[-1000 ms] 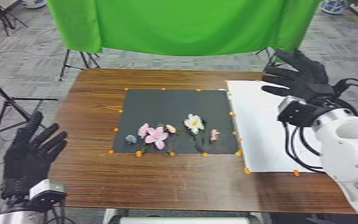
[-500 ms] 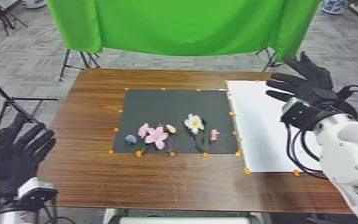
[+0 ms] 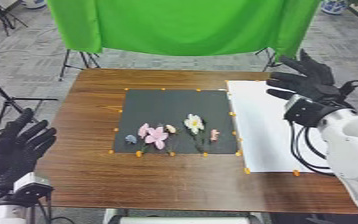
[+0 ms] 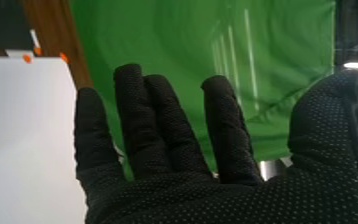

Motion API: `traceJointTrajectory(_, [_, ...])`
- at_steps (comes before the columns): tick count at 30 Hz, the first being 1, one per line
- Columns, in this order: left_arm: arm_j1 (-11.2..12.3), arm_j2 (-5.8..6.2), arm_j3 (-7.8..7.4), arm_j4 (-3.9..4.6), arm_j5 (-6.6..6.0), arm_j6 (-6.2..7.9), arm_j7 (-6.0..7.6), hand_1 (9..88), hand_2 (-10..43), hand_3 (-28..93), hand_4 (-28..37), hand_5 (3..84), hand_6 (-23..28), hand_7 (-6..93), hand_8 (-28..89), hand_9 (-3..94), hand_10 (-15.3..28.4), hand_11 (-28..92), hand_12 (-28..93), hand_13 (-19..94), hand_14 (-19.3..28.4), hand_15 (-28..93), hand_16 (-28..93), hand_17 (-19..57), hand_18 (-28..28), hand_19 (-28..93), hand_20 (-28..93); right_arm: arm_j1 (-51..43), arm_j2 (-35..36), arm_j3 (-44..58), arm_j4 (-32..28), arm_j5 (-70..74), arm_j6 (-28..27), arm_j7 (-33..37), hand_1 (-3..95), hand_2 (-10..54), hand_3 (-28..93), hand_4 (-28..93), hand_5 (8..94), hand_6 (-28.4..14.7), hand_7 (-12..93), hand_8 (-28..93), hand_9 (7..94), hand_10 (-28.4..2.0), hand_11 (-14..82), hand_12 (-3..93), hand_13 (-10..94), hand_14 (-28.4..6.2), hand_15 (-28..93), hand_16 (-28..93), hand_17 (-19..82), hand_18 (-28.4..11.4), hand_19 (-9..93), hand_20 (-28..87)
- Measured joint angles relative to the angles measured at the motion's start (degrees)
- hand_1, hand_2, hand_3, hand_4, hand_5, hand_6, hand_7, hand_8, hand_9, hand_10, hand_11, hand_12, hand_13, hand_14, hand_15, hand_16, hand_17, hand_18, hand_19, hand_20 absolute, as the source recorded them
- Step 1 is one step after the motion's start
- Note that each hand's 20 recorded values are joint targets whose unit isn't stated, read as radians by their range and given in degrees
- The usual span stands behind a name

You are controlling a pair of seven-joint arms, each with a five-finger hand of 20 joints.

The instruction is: Arrange flowers

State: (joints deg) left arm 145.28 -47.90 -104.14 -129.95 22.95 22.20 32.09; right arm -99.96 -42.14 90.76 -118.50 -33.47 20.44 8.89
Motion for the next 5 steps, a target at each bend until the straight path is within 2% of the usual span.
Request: traceJointTrajectory(5, [-0.26, 0.77, 0.57, 0.45, -1.11, 0.05, 1.35, 27.5, 5.3, 61, -22.6, 31.5, 4.7, 7.2, -7, 28.0, 16.8, 21, 11, 18, 24.3, 47, -10, -8.7, 27.7, 47, 3, -2.81, 0.06, 1.05, 0.01, -0.03, -0.65, -0.32, 11.7, 13.5, 80, -27, 41.8, 0.2, 12, -10, 45.7, -18.3, 9.6, 13.8, 35, -22.2, 32, 14, 6, -25.6, 45, 17])
